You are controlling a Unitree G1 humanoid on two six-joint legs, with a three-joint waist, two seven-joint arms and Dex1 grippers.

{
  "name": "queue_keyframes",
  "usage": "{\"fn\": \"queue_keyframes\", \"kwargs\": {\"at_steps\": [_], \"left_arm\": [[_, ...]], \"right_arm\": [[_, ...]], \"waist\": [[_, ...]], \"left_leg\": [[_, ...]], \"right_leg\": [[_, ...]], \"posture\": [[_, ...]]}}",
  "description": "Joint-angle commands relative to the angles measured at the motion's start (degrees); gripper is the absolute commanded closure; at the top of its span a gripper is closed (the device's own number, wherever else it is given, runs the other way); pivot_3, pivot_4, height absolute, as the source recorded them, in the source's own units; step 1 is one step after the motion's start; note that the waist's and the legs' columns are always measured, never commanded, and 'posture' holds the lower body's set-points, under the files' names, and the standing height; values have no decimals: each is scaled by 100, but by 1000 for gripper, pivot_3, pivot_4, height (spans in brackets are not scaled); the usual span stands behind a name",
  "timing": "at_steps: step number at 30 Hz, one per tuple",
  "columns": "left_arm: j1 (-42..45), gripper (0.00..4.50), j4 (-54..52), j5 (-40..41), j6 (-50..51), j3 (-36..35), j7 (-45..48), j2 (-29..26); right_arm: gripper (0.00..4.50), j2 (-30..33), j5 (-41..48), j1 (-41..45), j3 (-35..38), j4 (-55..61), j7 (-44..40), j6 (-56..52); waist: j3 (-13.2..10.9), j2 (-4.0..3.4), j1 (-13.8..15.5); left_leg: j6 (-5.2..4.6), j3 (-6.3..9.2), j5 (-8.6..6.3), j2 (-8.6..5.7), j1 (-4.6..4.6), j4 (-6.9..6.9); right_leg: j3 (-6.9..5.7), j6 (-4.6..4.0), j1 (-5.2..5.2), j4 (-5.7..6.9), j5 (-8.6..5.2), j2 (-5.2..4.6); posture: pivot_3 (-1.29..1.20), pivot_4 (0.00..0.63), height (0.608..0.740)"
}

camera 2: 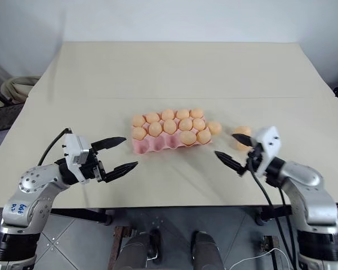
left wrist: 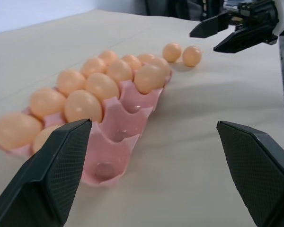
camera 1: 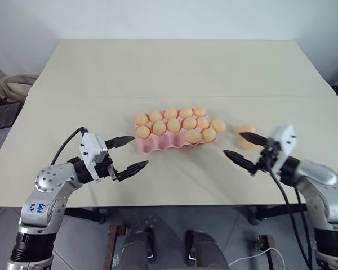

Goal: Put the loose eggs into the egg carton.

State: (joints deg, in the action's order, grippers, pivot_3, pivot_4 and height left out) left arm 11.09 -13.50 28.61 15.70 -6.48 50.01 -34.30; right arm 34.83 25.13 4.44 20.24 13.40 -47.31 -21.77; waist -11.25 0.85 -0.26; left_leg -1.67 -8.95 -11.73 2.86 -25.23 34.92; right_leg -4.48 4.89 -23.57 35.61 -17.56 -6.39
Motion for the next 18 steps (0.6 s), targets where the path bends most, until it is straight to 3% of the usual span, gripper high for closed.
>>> {"fn": "queue_keyframes", "kwargs": {"at_steps": [1,5,9,18], "left_arm": [[206,0,183,-15,-72,87,168,19],[511,0,500,-125,-247,245,386,41],[629,0,620,-147,-306,268,479,55],[473,0,463,-113,-248,136,450,33]], "right_arm": [[17,36,-51,-442,625,54,179,549],[17,-155,-73,-1234,988,31,340,826],[17,-215,29,-1387,900,84,421,807],[17,115,-166,98,-72,-474,734,-302]], "waist": [[0,0,-3],[1,1,4],[1,0,-50],[1,0,-168]], "left_leg": [[-2,0,-1,2,3,6],[-3,-8,-1,4,11,15],[-3,-17,-1,4,12,13],[-1,-13,1,8,11,12]], "right_leg": [[-1,1,4,2,0,0],[8,11,12,0,14,2],[24,8,9,-4,19,1],[67,4,2,0,19,0]], "posture": [[0,150,740],[0,150,740],[0,150,740],[0,150,740]]}}
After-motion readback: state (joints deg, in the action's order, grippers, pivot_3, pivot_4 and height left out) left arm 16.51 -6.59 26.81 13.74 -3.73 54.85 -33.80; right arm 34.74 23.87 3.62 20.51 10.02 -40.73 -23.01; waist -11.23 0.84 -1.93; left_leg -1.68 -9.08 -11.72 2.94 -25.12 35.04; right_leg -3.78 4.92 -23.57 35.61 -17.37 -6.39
